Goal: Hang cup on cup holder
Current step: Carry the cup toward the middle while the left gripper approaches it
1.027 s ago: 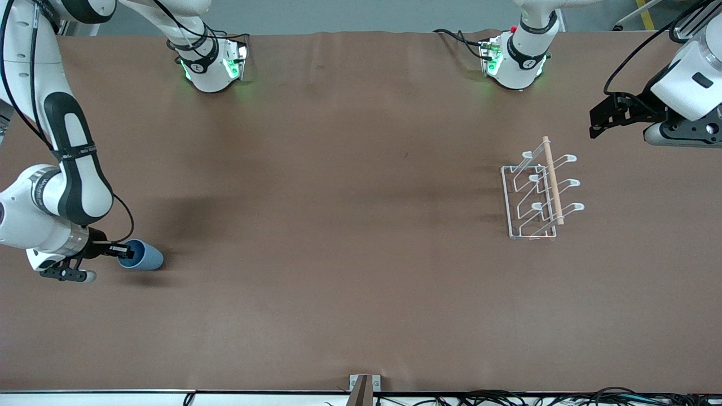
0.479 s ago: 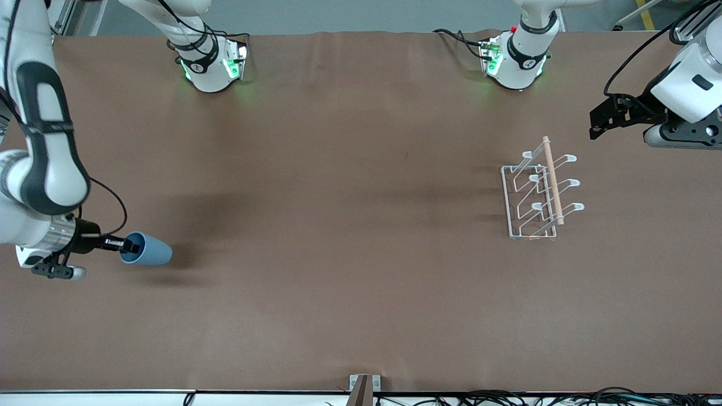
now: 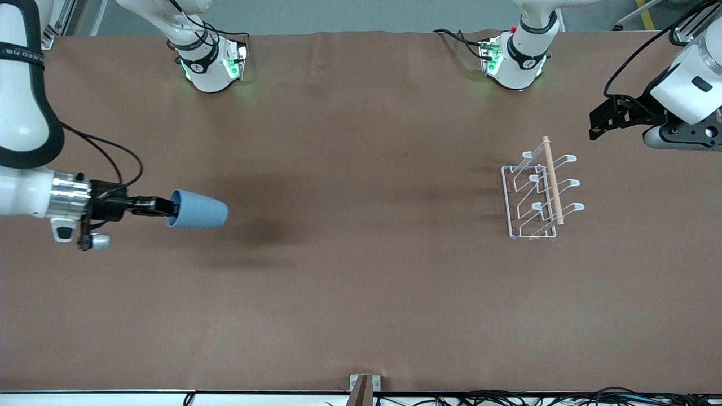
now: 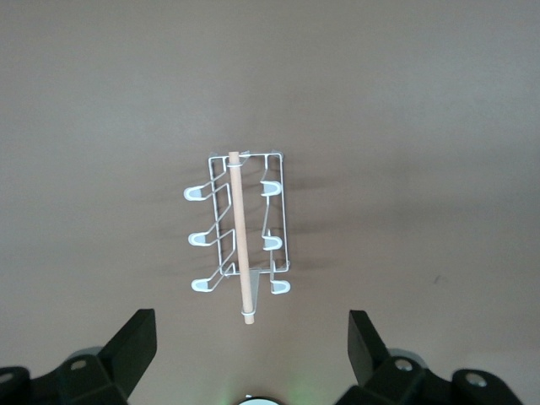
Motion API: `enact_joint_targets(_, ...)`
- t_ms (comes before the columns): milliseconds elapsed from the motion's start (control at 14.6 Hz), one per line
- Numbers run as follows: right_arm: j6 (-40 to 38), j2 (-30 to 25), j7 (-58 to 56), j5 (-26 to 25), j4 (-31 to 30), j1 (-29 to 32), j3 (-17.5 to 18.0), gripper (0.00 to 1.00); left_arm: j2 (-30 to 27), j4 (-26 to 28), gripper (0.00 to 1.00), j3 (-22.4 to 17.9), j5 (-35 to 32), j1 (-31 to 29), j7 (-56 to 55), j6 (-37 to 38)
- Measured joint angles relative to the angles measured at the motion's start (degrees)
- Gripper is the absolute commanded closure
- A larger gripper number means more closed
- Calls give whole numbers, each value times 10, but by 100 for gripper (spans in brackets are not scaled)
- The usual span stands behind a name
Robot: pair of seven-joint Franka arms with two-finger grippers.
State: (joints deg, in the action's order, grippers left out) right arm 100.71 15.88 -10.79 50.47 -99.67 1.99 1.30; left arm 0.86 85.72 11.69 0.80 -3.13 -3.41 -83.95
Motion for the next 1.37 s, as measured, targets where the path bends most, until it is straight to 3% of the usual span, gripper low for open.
enact_joint_targets(274, -4, -8, 23, 111, -10, -40, 2, 99, 41, -5, 0, 4, 17, 53, 1, -6)
enact_joint_targets(616, 2, -11, 42, 227, -32, -90, 2, 100, 105, -68, 0, 8, 23, 190, -13, -74)
enact_joint_targets(1096, 13, -11, 44, 272, -44, -136, 2, 100, 143, -80, 3, 9, 33, 346, -12, -275)
enact_joint_targets(1370, 14, -11, 44, 273, -44, -145, 3, 100, 180, -110, 4, 8, 32, 395, 24, -308)
